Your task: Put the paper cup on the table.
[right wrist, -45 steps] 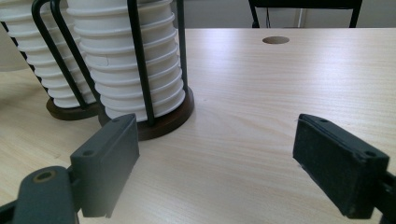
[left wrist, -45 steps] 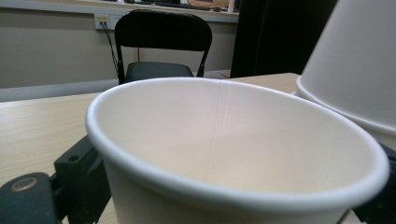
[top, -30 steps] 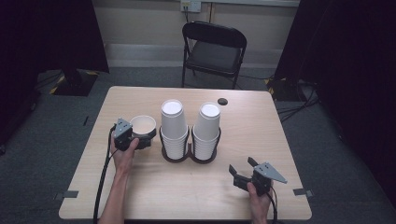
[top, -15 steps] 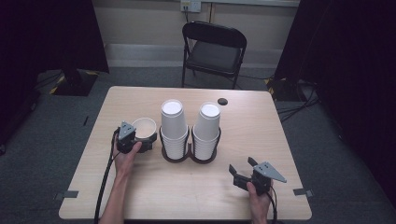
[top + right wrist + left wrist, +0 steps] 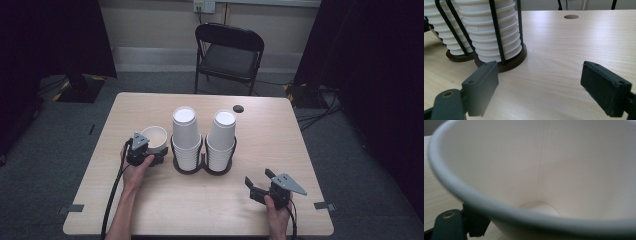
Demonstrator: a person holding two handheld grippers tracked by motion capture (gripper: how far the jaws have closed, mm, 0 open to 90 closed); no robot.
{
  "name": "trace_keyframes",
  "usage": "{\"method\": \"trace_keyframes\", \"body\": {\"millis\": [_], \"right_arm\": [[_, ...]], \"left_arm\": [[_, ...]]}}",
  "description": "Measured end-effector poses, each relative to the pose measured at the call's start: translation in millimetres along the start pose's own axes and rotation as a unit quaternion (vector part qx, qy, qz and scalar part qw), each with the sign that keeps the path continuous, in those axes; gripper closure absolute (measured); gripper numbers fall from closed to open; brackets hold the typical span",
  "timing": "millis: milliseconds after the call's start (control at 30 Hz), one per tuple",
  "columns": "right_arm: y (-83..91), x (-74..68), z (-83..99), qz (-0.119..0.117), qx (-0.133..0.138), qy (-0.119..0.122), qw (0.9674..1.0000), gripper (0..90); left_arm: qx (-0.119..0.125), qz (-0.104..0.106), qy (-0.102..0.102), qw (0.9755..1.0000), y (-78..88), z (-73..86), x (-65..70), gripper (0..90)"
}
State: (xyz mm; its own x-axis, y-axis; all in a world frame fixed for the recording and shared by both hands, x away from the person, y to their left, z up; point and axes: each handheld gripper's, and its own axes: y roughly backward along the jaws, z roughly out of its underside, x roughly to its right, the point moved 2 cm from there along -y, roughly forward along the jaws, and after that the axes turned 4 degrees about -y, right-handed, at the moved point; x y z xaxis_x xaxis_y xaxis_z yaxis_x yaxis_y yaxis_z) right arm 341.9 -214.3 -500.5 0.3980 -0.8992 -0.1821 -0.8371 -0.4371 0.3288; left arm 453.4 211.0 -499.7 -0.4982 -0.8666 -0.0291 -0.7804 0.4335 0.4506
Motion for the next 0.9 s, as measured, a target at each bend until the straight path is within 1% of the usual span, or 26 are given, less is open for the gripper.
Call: {"method": "trace_keyframes", "body": {"millis": [33,67,100,133,167,233,267,367,400,433,467,500,533,567,633,667,733,767,867,900], "right_arm": [[0.0,0.0,0.0,0.0,0.0,0.0,1.0,13.9],[0.1,0.0,0.0,0.0,0.0,0.0,1.0,14.0],[0.0,0.3,0.0,0.0,0.0,0.0,1.0,13.9],[0.1,0.3,-0.1,0.0,0.0,-0.001,1.0,13.9],[0.1,0.4,-0.1,0.0,0.001,-0.002,1.0,13.9],[0.4,0.4,0.0,0.002,0.002,-0.004,1.0,13.8],[0.7,0.7,0.0,0.003,0.004,-0.005,1.0,13.8],[0.6,1.0,-0.1,0.003,0.004,-0.007,1.0,13.8],[0.6,0.9,0.0,0.003,0.004,-0.006,1.0,13.8],[0.7,0.7,0.0,0.004,0.004,-0.006,1.0,13.8],[0.7,0.6,0.0,0.003,0.004,-0.006,1.0,13.8],[0.5,1.0,-0.1,0.002,0.003,-0.007,1.0,13.8],[0.2,1.3,-0.1,0.002,0.002,-0.008,1.0,13.8],[0.2,1.3,-0.1,0.002,0.002,-0.008,1.0,13.8],[0.4,0.9,-0.1,0.003,0.002,-0.006,1.0,13.8],[0.4,0.8,0.0,0.004,0.002,-0.005,1.0,13.8],[0.4,0.7,0.0,0.003,0.003,-0.005,1.0,13.8],[0.4,0.7,0.0,0.003,0.003,-0.005,1.0,13.8],[0.6,0.4,0.0,0.004,0.003,-0.004,1.0,13.8],[0.8,0.1,0.2,0.003,0.002,-0.005,1.0,13.8]], "left_arm": [[-0.002,0.0,-0.002,1.0,-0.1,0.1,1.2,15.2],[-0.01,-0.004,-0.008,0.9999,-0.5,0.4,1.8,15.4],[-0.012,-0.003,-0.005,0.9999,-1.0,1.0,2.3,15.6],[-0.013,-0.002,0.003,0.9999,-2.1,2.1,2.8,15.6],[-0.022,-0.001,-0.001,0.9998,-2.2,3.3,1.8,15.6],[-0.029,-0.004,0.0,0.9996,-2.5,5.3,3.3,15.7],[-0.029,-0.007,-0.003,0.9995,-2.1,5.8,4.3,15.7],[-0.022,-0.007,0.005,0.9997,0.1,6.7,5.4,15.7],[-0.026,-0.011,0.001,0.9996,1.0,7.2,4.9,15.7],[-0.022,-0.011,0.011,0.9996,1.5,7.6,5.4,15.7],[-0.024,-0.012,0.01,0.9996,2.9,8.0,4.8,15.8],[-0.02,-0.012,0.013,0.9996,2.9,8.2,5.7,15.8],[-0.025,-0.015,0.006,0.9996,3.6,8.5,5.6,15.9],[-0.025,-0.019,0.008,0.9995,4.2,8.7,6.1,15.7],[-0.028,-0.015,0.01,0.9995,5.9,9.2,6.7,15.7],[-0.029,-0.013,0.006,0.9995,6.6,9.2,7.5,15.7],[-0.029,-0.018,-0.004,0.9994,9.2,9.6,9.8,15.6],[-0.026,-0.02,-0.002,0.9995,10.7,9.9,10.2,15.7],[-0.019,-0.014,0.012,0.9997,15.2,12.2,9.7,15.8],[-0.015,-0.013,0.013,0.9997,17.1,13.2,10.7,15.7]]}}
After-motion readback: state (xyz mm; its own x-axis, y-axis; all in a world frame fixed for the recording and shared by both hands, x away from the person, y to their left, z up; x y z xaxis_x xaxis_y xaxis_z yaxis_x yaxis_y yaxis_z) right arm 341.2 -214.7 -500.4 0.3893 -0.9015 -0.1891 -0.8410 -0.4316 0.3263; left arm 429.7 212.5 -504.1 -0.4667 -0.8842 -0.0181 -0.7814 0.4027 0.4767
